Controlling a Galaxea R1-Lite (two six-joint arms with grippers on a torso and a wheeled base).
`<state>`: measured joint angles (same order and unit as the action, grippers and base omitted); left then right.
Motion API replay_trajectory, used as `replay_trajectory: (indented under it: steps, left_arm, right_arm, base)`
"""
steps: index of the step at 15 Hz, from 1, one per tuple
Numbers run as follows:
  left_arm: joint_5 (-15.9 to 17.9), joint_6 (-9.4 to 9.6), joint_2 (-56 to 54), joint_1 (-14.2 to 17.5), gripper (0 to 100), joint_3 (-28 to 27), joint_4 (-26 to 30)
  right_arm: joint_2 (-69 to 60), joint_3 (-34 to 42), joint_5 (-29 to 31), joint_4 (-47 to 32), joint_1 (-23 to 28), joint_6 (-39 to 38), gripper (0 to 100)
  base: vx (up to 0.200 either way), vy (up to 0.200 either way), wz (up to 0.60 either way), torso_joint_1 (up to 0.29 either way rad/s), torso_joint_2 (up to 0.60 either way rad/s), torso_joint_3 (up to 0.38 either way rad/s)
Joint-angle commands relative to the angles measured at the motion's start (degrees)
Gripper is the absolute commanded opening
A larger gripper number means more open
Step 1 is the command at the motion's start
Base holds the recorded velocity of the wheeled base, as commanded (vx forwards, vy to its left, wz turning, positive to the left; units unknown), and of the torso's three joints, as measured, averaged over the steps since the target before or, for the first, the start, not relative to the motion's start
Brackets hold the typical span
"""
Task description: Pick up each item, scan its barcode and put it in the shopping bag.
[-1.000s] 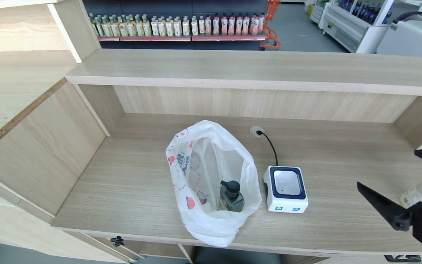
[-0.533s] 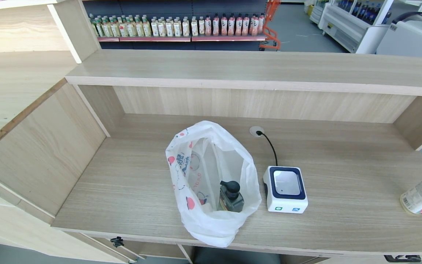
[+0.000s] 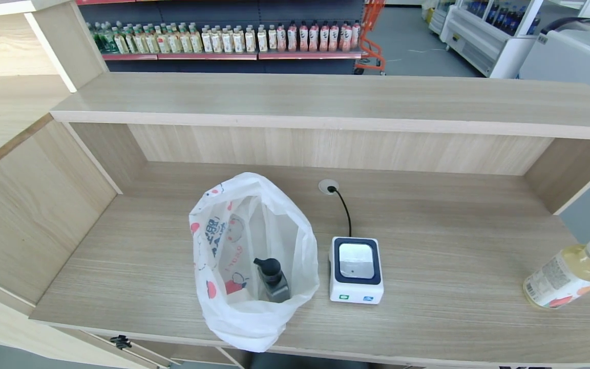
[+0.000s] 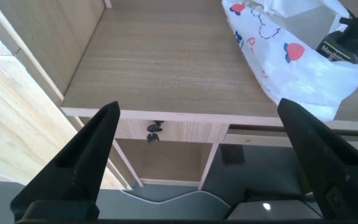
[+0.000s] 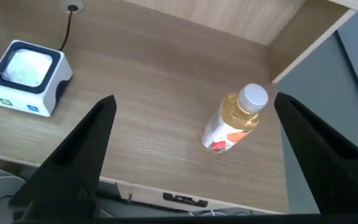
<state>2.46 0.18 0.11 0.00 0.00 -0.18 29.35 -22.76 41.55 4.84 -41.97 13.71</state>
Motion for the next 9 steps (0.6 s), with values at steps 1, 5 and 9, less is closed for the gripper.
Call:
replay_trajectory:
  steps: [1,5,9]
  left_arm:
    - [0.0,-0.01,-0.02,0.0,100,0.0,0.01]
    - [0.0,-0.01,-0.02,0.0,100,0.0,0.01]
    - [0.0,-0.01,-0.02,0.0,100,0.0,0.01]
  right_arm:
    - [-0.18,0.0,0.03,-0.01,-1.01,-0.71,100]
    - [0.44,0.08,-0.06,0.08,-2.68,-2.55,100]
    - [1.23,-0.18,-0.32,0.61,-7.42,-6.07,100]
  base:
    - [0.0,-0.2,0.0,0.002,0.0,0.002]
    - [0.0,-0.2,0.0,0.006,0.0,0.001]
    - [0.0,-0.2,0.0,0.001,0.01,0.001]
